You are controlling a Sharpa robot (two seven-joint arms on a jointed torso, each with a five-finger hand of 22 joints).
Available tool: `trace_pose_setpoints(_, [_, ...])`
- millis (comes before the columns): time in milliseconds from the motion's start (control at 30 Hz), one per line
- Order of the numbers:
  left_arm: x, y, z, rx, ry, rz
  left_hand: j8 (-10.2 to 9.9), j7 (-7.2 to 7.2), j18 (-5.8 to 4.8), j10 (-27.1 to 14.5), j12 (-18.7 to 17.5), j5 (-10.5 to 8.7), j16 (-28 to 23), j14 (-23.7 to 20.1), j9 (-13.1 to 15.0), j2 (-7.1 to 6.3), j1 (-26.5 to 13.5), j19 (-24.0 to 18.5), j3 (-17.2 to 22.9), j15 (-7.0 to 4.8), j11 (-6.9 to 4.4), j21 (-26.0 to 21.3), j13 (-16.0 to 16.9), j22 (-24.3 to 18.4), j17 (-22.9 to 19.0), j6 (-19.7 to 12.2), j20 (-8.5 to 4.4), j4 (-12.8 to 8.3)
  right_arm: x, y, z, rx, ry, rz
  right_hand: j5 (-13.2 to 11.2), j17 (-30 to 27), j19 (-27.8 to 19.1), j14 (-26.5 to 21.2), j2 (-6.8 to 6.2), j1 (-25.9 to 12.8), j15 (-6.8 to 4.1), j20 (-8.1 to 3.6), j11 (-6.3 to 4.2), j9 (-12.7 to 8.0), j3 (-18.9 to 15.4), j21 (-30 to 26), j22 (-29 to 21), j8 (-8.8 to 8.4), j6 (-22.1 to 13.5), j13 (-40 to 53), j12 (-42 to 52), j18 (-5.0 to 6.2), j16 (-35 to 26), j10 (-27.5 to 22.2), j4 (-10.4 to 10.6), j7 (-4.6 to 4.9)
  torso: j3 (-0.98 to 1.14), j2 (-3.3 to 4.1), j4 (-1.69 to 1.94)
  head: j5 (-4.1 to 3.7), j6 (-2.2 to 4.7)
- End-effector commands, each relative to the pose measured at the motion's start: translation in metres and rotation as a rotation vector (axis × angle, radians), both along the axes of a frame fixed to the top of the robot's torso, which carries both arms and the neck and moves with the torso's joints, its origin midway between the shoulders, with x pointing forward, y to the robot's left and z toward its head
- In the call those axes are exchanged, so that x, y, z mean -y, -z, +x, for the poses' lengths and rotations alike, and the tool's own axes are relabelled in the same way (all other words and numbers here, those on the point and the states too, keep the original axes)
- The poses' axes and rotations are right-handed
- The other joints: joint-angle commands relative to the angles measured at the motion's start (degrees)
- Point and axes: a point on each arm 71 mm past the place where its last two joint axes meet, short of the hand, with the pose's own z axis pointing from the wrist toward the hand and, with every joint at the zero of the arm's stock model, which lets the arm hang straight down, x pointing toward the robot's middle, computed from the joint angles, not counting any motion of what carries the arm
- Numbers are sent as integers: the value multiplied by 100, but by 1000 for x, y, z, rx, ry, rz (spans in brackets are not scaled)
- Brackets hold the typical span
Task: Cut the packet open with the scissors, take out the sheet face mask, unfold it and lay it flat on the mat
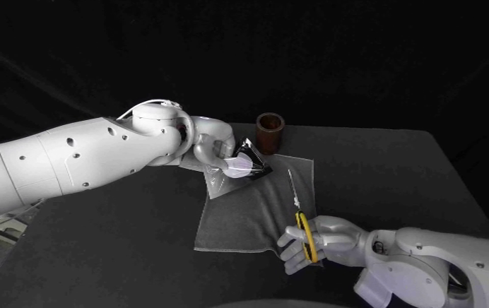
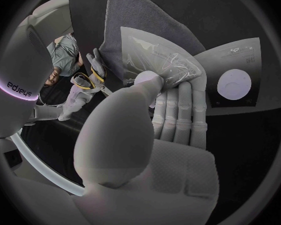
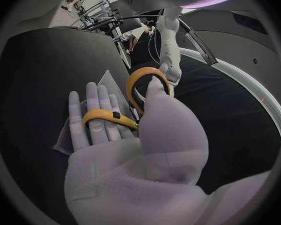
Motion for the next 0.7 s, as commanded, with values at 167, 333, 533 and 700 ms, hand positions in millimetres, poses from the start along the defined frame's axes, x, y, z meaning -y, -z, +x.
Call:
trace_pose_setpoints(167, [0,-11,4,28,6,-10,10,0,68,59,-28,19,-26,60,15,30,-57,49,679,-4,3,21,6,-10,-8,57,-17,-625,9,-13,13,-16,-9,-17,-19,-2,4,-186,182,73,185,-31,-25,71,-113,-29,2,164,-1,19,160,92,162,21,-15,485,-4,-17,-2,9,11])
trace_pose_setpoints(333, [0,-10,4,23,5,-7,9,-1,68,61,-30,19,-27,63,17,28,-62,51,682,-5,2,22,6,-10,-9,59,-18,-627,17,-26,26,12,5,-30,-20,-3,13,-166,231,95,170,-33,-45,100,-162,-34,3,230,25,24,225,99,225,51,-15,464,4,-33,9,-34,24])
trace_pose_setpoints(533, [1,-9,5,19,8,-5,9,-1,68,61,-30,19,-27,63,17,28,-62,51,682,-5,2,22,6,-10,-9,59,-18,-627,21,-40,34,25,-2,-27,-20,-20,10,-216,224,52,179,-31,-35,106,-220,-45,0,244,-17,13,240,97,238,8,-4,473,-19,-38,-8,-63,50])
trace_pose_setpoints(700, [3,-9,7,23,7,-7,9,-1,68,61,-30,19,-27,63,17,28,-62,51,682,-5,2,22,6,-10,-9,59,-18,-627,19,-45,37,14,-5,-18,-20,-28,8,-242,210,17,184,-29,-30,109,-244,-51,-1,252,-36,9,249,94,244,-11,0,478,-15,-39,0,-54,56])
